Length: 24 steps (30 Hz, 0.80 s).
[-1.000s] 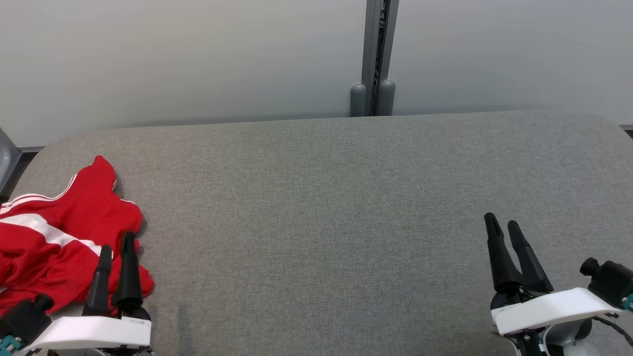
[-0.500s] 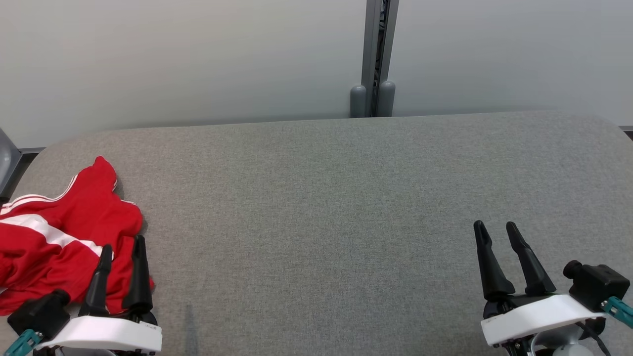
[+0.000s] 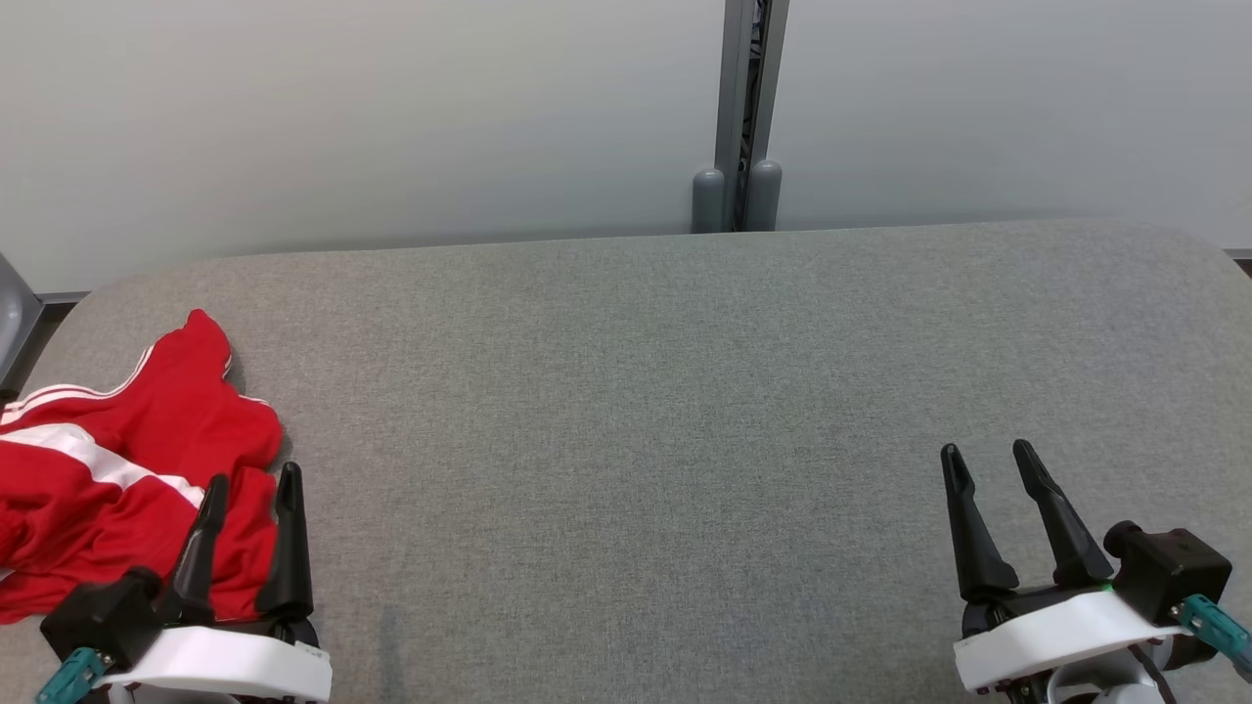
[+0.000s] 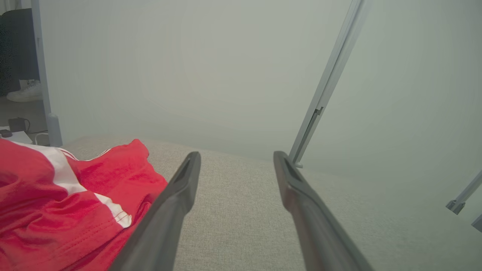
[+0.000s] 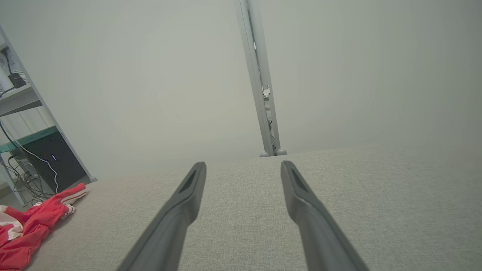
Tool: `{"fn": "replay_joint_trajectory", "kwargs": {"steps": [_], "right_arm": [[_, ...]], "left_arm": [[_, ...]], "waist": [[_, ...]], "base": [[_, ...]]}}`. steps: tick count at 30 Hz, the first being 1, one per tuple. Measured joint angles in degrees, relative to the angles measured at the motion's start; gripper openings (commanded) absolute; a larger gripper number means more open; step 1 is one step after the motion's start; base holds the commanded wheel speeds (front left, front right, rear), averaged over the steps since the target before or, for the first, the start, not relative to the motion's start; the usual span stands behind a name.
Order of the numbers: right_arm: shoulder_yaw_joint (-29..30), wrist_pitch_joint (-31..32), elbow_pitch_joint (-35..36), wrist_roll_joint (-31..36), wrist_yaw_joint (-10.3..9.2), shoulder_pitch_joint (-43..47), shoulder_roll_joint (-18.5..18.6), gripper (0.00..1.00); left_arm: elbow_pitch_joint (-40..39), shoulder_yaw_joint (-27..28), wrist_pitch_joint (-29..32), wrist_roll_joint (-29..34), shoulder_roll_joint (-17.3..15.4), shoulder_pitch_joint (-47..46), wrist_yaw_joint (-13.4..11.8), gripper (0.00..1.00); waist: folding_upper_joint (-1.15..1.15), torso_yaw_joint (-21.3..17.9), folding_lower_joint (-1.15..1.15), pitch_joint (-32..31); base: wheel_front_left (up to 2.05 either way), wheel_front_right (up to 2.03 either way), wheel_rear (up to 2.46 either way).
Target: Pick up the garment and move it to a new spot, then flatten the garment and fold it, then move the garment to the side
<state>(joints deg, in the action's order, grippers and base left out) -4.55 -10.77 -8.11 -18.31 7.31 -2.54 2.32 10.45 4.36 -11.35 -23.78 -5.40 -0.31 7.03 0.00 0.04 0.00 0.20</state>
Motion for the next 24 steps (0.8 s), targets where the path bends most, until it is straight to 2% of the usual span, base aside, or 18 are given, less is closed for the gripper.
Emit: {"fn": "replay_joint_trajectory", "kwargs": {"steps": [24], "right_arm": [[-1.26, -2.9, 0.3, 11.74, 0.03, 0.03, 0.19, 1.0]], "left_arm": [[0.16, -1.33, -2.59, 9.89, -0.65, 0.75, 0.24, 1.0]], "waist": [[0.0, -0.12, 0.0, -0.21]], "base": [[0.0, 0.0, 0.0]]}}
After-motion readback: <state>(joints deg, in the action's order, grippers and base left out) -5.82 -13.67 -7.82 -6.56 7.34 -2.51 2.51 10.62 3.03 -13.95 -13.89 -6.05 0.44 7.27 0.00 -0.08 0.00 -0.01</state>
